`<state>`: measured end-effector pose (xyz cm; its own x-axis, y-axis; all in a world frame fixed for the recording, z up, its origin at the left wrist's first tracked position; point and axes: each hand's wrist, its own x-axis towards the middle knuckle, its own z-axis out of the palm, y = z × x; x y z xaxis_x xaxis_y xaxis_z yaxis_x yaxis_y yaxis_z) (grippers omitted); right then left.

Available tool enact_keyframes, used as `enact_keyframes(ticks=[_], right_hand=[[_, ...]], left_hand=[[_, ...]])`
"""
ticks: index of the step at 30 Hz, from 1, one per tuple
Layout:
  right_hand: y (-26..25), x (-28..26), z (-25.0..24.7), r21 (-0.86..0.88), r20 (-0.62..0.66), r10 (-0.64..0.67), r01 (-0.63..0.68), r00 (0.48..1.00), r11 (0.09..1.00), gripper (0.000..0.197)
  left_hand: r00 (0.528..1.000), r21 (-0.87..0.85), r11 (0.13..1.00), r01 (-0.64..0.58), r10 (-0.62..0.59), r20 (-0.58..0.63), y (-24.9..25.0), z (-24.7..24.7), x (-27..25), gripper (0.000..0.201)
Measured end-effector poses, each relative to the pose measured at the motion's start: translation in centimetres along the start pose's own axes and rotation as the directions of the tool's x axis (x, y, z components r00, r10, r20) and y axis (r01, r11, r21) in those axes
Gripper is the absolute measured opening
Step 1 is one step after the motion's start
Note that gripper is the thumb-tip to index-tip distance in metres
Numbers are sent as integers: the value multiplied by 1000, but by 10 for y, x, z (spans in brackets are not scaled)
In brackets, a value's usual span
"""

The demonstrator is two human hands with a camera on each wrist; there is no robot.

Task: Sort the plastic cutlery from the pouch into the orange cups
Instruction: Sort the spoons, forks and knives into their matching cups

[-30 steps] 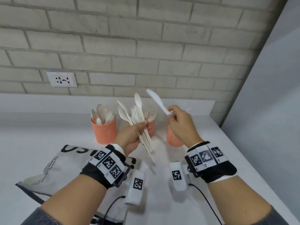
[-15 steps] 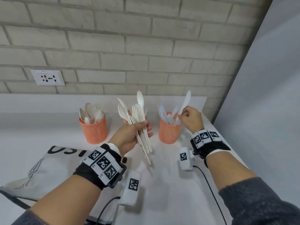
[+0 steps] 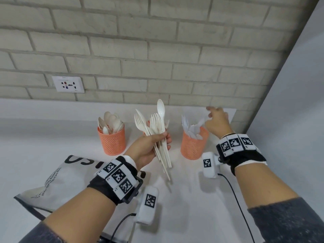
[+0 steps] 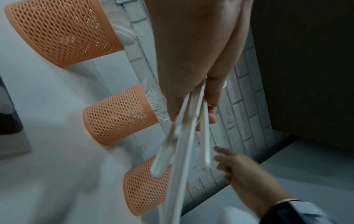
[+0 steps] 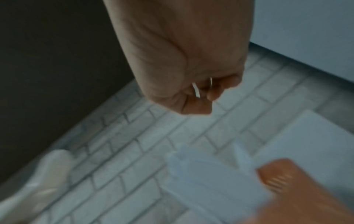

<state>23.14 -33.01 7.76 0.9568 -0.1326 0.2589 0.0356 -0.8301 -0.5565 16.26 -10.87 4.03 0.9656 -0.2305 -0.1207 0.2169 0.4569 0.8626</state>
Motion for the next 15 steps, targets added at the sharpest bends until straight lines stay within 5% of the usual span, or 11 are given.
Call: enact_keyframes(ticks=[2,3,6,8,15], right_hand=[[-25,-18,-5,135,-204,-171,201,964,970,39],[-39,-29,-5,216,-199,-244,285,949,934,29],[-72,-64,10,348,97,-423,367,901,863,19],[-82,-80,26,322,237,-447,365,862,874,11],[-98,-96,50,247,202,-437,386,876,889,22]], left_hand=[[999,8,1000,1,0,-50,2,0,-1,8],[998,10,1000,5,-4,-69,2,1,-2,8],[996,-13,1000,19,-20,-82,3,4,-3,14],[997,-34,999,11,-14,-72,6,4,-4,19],[999,-106,994,-4,-1,-45,19,-6,-21,29]])
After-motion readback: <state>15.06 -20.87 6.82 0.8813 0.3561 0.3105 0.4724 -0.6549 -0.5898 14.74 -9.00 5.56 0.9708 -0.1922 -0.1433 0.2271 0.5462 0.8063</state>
